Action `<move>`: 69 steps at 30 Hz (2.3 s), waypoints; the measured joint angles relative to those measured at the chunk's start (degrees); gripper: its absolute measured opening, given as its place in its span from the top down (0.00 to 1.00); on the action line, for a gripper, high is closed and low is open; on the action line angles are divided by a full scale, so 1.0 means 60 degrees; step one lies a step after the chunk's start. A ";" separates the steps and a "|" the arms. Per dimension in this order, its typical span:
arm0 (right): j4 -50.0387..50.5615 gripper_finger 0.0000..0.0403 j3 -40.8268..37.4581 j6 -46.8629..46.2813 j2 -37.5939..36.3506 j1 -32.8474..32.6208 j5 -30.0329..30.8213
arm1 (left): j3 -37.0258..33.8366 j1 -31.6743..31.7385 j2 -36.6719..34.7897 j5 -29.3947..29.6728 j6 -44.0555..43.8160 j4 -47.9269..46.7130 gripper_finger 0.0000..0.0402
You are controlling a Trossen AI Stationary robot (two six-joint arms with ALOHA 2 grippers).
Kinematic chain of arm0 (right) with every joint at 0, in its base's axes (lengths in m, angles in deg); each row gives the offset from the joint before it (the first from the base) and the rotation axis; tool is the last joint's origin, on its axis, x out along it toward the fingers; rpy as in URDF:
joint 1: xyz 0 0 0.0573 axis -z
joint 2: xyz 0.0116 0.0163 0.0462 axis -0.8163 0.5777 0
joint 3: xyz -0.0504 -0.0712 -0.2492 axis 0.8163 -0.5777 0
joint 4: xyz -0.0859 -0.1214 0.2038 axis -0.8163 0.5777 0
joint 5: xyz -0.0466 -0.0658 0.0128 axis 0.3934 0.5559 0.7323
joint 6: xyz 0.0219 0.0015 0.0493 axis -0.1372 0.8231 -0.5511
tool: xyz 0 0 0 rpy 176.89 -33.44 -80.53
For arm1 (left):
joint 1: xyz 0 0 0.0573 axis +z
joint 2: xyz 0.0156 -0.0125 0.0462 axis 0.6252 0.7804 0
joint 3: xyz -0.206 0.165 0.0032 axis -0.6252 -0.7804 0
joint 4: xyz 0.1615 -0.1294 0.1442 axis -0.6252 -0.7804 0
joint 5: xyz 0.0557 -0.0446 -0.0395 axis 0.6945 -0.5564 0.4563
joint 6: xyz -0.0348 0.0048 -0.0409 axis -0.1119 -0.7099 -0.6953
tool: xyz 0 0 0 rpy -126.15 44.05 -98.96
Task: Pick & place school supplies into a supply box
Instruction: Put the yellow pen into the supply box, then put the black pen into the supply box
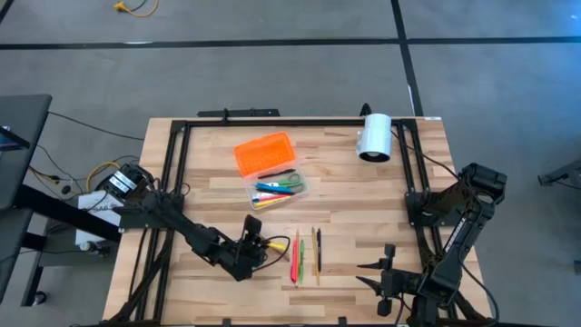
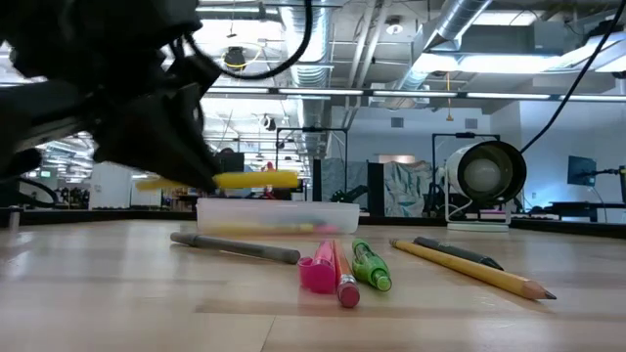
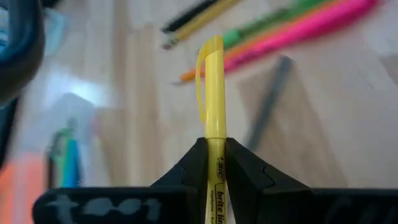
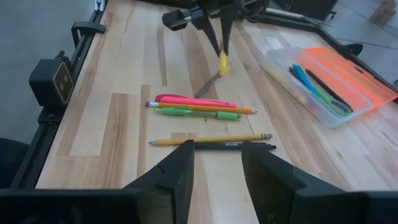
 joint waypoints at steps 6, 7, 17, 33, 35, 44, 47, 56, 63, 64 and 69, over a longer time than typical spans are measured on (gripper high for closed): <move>0.0015 0.69 0.0000 0.0000 0.0000 0.0000 0.0030 | 0.0207 0.0561 -0.0007 0.1040 0.0591 -0.0001 0.92; 0.0015 0.69 0.0000 0.0000 0.0000 0.0000 0.0030 | 0.0207 0.0721 -0.0007 0.1156 0.0698 -0.0003 0.92; 0.0051 0.69 0.0000 0.0000 0.0000 0.0000 0.0026 | 0.0207 0.3035 -0.0007 0.0987 0.1343 0.0112 0.92; -0.0993 0.69 -0.1055 -0.0076 0.0000 0.0000 0.0021 | 0.0211 0.5496 -0.0015 -0.1176 0.0845 0.0127 0.91; -0.1284 0.69 -0.1294 -0.0102 0.0000 0.0008 0.0019 | 0.0211 0.5492 -0.0015 -0.1162 0.0845 0.0131 0.90; -0.1623 0.69 -0.1453 -0.0102 0.0000 0.0011 0.0026 | 0.0211 0.5438 -0.0015 -0.0661 0.0845 0.0200 0.80; -0.1714 0.69 -0.1453 -0.0102 0.0000 0.0055 0.0030 | 0.0211 0.5421 -0.0015 -0.0657 0.0856 0.0200 0.76; -0.2063 0.69 -0.1453 -0.0037 0.0000 0.1012 0.0000 | 0.0218 0.3997 -0.0627 -0.1228 0.1041 0.0107 0.70; -0.2726 0.69 -0.1453 -0.0026 0.0000 0.2083 -0.0158 | 0.0218 0.1961 -0.0947 -0.1950 0.1142 -0.0233 0.70; -0.2823 0.69 -0.1453 -0.0029 0.0000 0.2246 -0.0277 | 0.0218 0.1691 -0.0947 -0.1941 0.1030 -0.0233 0.70; -0.3339 0.69 -0.1453 0.0039 0.0020 0.3038 -0.1018 | -0.0176 0.0369 -0.0951 -0.1514 0.0741 0.0729 0.70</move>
